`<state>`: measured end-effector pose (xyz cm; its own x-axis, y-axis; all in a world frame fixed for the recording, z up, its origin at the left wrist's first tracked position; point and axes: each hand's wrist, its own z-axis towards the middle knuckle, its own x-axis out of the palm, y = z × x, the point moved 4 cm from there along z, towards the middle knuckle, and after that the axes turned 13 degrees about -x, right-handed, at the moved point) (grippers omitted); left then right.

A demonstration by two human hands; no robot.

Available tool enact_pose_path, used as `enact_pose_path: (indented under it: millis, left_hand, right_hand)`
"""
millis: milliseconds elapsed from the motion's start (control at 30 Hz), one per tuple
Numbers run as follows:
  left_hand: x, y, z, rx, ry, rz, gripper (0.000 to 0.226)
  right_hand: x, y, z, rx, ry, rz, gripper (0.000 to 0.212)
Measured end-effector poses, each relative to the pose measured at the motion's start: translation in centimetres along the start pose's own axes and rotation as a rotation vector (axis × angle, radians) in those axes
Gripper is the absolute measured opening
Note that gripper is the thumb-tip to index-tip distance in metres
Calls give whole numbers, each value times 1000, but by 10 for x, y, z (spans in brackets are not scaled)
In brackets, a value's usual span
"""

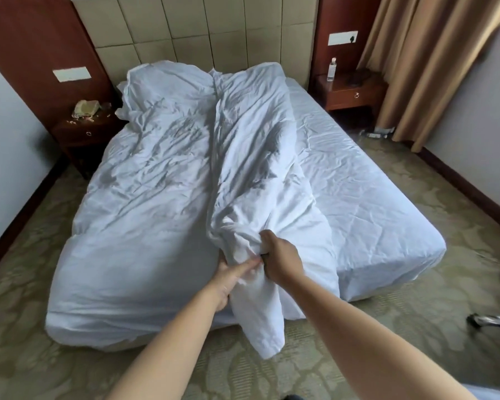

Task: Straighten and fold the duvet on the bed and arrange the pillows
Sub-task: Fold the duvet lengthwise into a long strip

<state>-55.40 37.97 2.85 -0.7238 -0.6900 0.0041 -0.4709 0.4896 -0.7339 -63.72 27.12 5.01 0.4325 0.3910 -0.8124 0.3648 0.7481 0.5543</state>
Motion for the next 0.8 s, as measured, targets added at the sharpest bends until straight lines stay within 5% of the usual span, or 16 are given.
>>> enact_pose_path:
  millis: [100, 267, 367, 467, 567, 667, 800]
  left_hand:
    - [-6, -2, 1, -40, -63, 6, 72]
    - [-7, -32, -27, -74, -156, 19, 6]
    - [1, -45, -30, -27, -22, -37, 59]
    - [5, -48, -39, -92, 95, -190, 42]
    - [5, -49, -50, -123, 232, -179, 11]
    - [-17, -34, -40, -203, 148, -95, 29]
    - [-54, -7, -34, -232, -113, 4, 91]
  right_hand:
    - [-5, -9, -5, 20, 66, 41, 46]
    - [19, -37, -37, -11, 593, -173, 112]
    - [31, -47, -44, 67, 656, -256, 133]
    - [30, -45, -27, 117, 373, -119, 116]
    - [17, -47, -12, 193, 81, 68, 69]
    - [0, -53, -15, 226, 105, -55, 28]
    - [-17, -42, -28, 44, 361, -359, 24]
